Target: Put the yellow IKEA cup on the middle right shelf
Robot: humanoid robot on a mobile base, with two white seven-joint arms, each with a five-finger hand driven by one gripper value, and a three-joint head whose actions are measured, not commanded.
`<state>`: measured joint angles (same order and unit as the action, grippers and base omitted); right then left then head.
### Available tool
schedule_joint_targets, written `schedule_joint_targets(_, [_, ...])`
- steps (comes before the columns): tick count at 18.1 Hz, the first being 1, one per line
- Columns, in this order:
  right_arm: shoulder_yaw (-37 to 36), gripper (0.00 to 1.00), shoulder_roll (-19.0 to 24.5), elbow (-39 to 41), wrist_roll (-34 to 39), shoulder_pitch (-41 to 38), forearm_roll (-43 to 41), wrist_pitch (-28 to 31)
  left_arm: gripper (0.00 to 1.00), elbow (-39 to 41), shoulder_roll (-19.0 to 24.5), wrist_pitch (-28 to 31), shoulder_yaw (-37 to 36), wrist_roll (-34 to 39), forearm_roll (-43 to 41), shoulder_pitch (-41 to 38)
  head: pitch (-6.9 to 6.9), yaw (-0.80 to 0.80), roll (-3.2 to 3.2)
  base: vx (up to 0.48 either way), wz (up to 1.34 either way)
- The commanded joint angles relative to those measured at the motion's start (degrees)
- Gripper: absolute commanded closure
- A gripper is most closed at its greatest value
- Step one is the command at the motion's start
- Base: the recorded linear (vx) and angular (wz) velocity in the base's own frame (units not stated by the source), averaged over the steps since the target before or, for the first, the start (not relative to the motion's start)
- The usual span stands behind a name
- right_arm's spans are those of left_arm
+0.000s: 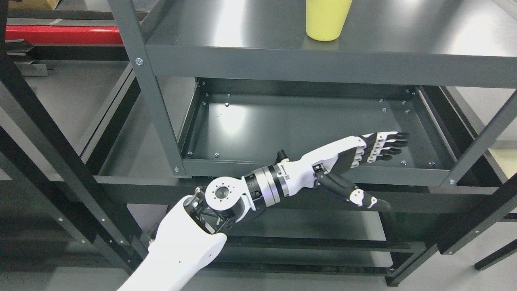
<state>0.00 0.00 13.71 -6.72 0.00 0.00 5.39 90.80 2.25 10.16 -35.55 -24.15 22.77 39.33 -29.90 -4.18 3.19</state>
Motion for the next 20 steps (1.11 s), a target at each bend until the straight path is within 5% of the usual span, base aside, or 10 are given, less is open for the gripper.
schedule_joint_targets(1, [0.97,0.01,-1.00,0.00,0.04,-0.79,-1.41,-0.03,0.02,-6.95,-1.25,-4.08,15.31,9.44,-9.84,-10.41,0.00,0.00,0.00,0.000,0.00])
schedule_joint_targets(4, [0.97,0.01,-1.00,0.00,0.04,-0.79,-1.41,-0.03,0.02,-6.25,-1.25,-4.97,22.70,12.54,-11.87,-13.39,0.00,0.00,0.00,0.000,0.00])
schedule_joint_targets(9, [0.97,0.01,-1.00,0.00,0.04,-0.79,-1.41,-0.03,0.03,-0.11,-1.25,-13.32,23.24,11.14,-12.05,-23.32,0.00,0.00,0.00,0.000,0.00])
schedule_joint_targets(20, [0.97,0.01,-1.00,0.00,0.04,-0.79,-1.41,-0.03,0.02,9.66,-1.25,-10.42,23.33,21.33,-12.13,-26.59,0.00,0.00,0.00,0.000,0.00])
